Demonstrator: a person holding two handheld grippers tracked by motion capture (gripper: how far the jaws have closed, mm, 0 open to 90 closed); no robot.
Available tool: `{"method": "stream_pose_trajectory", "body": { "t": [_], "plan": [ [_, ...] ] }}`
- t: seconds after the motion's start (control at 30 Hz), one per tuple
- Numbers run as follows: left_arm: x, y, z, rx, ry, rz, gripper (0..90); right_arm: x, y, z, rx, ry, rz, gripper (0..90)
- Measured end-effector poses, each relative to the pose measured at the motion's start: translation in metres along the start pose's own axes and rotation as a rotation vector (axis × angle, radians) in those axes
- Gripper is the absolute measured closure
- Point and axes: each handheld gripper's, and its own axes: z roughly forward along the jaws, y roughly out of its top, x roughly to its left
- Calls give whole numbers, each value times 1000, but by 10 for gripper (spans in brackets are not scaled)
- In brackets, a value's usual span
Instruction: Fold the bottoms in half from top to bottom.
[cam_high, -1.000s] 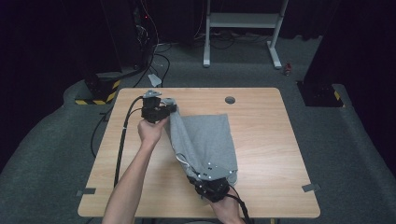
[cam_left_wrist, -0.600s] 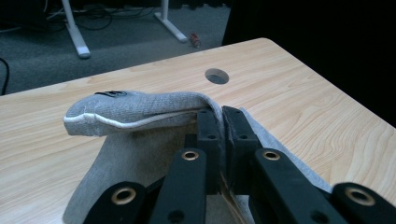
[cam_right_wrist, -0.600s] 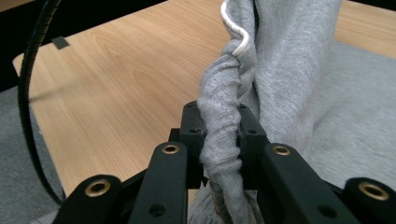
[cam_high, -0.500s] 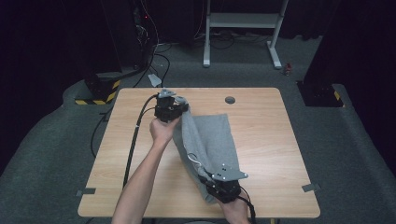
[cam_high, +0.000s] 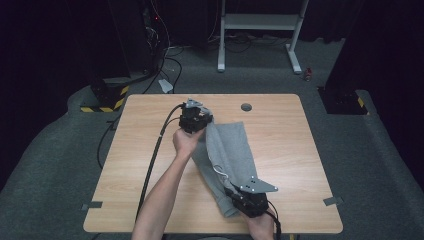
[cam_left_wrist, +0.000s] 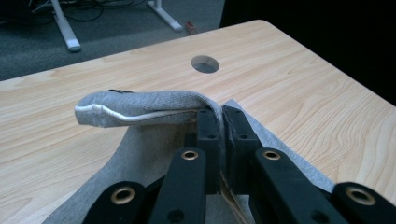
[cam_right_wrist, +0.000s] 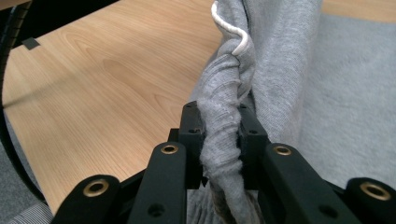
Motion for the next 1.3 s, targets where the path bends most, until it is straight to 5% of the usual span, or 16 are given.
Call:
{"method": "stream_pose_trajectory", "body": {
  "t": [0.17,0.7,0.97,1.03,1.13,1.3],
  "plan": [
    [-7,-8,15,17,-10,6,855,-10,-12,0,31,-12,37,760],
    [2,-47,39,102,3,-21,827,-19,-26,6,97,-53,31,725],
    [4,-52,36,123,2,-12,673,-16,-25,5,89,-68,8,622],
    [3,-52,34,135,42,-19,564,-16,-23,4,83,-48,7,552],
    [2,-52,27,126,47,-38,453,-15,-20,-1,71,-36,-34,483],
    [-3,-53,7,103,21,-27,433,-19,-20,-7,75,0,-41,444]
  ]
}}
